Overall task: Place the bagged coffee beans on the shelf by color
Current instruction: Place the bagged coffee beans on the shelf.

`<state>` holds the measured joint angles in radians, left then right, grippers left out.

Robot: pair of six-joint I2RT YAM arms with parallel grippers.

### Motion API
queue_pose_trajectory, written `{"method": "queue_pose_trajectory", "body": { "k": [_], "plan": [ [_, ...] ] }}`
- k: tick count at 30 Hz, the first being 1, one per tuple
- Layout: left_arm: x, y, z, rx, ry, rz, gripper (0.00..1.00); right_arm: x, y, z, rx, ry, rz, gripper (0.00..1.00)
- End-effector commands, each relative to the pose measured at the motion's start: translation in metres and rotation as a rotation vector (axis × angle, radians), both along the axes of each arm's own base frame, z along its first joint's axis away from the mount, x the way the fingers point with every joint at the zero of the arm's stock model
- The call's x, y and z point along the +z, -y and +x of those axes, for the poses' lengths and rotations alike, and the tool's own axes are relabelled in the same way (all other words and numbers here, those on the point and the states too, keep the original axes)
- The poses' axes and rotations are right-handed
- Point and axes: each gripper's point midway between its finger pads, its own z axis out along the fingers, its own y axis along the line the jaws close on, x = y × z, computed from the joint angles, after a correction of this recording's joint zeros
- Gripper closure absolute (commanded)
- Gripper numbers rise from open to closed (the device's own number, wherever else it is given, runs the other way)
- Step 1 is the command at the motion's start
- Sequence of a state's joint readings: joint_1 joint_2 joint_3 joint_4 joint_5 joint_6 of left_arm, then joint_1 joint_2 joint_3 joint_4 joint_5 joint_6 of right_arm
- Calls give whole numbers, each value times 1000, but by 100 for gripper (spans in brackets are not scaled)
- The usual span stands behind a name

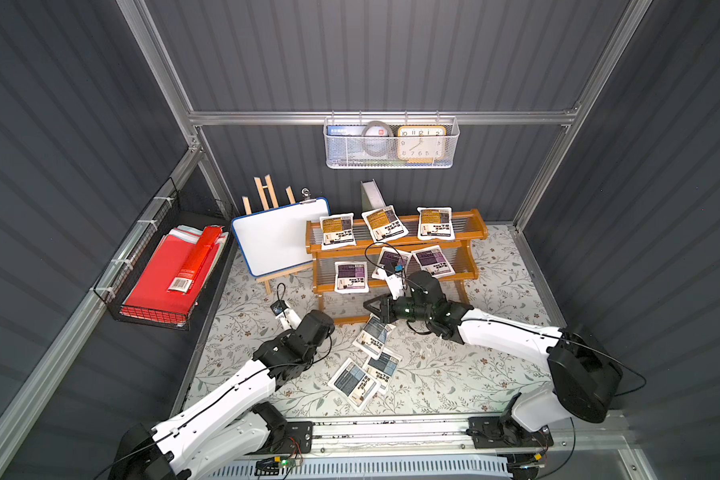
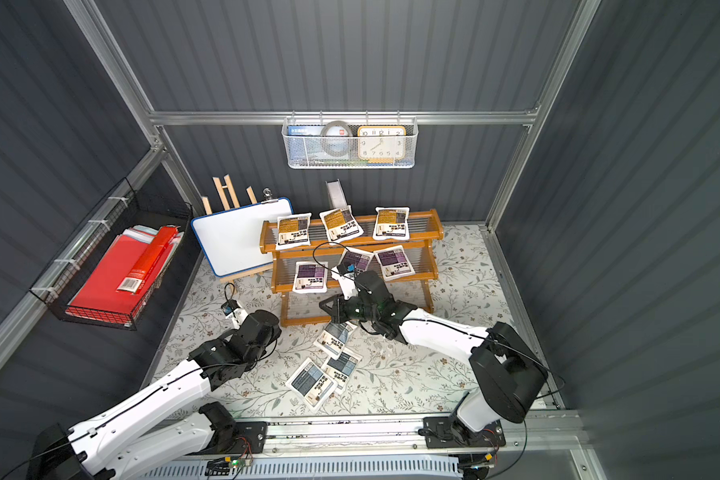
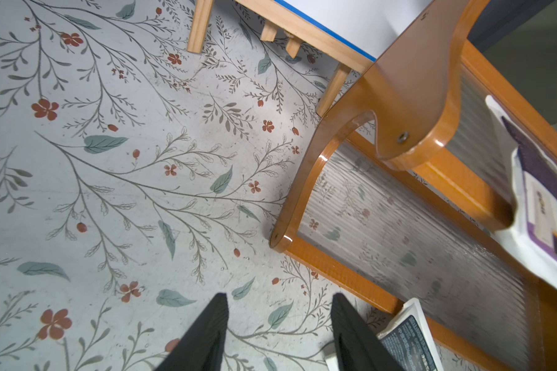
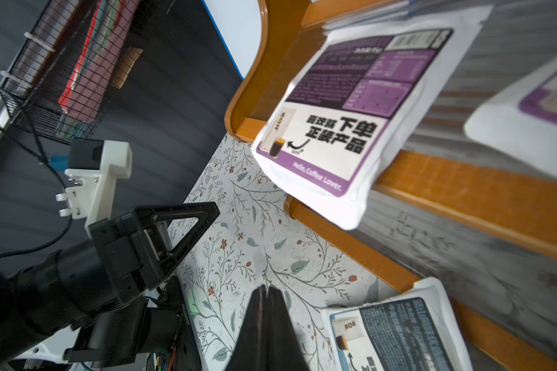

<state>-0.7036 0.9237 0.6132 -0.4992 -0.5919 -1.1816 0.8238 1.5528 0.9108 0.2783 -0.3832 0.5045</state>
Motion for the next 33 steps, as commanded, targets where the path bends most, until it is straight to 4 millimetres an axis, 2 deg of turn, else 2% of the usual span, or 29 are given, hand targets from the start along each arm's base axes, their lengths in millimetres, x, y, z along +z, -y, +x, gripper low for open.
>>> {"method": "queue_pose_trajectory", "body": {
  "k": [1,10,15,24,28,33],
  "plan": [
    [5,-2,1,-1,4,14,44,4,-12,11,-2,31,14,100],
    [5,-5,-2,6,0,15,44,-2,-32,28,10,40,12,100],
    [6,-6,-2,9,3,13,44,-3,-36,36,-4,55,3,100],
    [3,-3,-1,-3,-6,18,44,7,-40,53,-33,86,28,100],
    [3,-3,-1,-7,-8,21,44,10,-41,52,-23,84,43,100],
    [-2,-3,-2,-15,-18,36,44,6,-40,37,13,45,62,100]
  ]
}}
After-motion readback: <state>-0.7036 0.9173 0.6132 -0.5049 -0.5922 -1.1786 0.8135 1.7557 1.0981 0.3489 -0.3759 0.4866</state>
